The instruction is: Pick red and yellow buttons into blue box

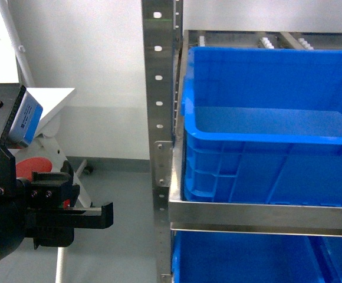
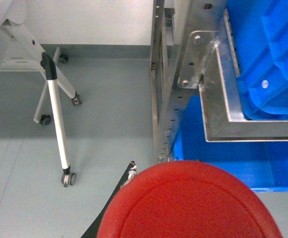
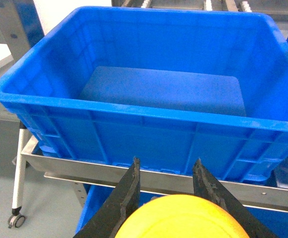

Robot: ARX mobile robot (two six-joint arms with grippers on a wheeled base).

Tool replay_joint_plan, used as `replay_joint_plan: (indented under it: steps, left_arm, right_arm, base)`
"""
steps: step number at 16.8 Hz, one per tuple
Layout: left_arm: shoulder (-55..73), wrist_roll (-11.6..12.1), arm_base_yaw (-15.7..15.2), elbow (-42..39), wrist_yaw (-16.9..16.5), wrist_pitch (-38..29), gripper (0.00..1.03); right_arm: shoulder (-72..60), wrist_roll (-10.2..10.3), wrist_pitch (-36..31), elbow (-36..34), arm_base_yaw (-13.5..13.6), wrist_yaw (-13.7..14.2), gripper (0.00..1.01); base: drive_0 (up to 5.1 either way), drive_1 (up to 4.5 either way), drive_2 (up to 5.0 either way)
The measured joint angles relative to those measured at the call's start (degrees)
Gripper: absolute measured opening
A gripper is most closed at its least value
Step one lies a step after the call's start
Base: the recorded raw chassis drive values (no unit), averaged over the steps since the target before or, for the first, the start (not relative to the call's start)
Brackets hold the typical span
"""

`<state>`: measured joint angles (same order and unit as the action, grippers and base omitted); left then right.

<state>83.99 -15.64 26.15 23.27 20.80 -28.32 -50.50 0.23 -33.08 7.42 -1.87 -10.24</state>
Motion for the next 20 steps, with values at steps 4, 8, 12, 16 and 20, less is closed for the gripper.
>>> replay_joint_plan:
  steps: [4,8,12,16,20]
  left_arm:
    - [0.0,0.0,0.0,0.0,0.0,0.1,0.25]
    - [0.0,0.0,0.0,0.0,0.0,0.0,0.25]
    - [0.0,0.0,0.0,0.0,0.0,0.2,0.25]
    - [0.0,0.0,0.0,0.0,0.0,0.0,0.25]
    - [0.0,0.0,0.0,0.0,0.0,0.2,0.25]
  right_arm:
    - [0.0,0.0,0.0,0.0,0.0,0.0,0.29]
    - [0.0,0.0,-0.2,0.0,0.0,0.0,0.29]
    - [0.0,0.0,0.1,0.0,0.0,0.0,0.29]
    - [0.0,0.0,-0.2,0.0,0.0,0.0,0.29]
    - [0.1,0.0,-0.1,0.0,0.0,0.1,0.29]
  base:
    - [5.1,-2.35,-2.3]
    - [4.9,-3.01,-1.7]
    - [4.7,-3.75,-1.1]
    - [4.7,-3.73,-1.0]
    - [4.8,-3.62,-1.0]
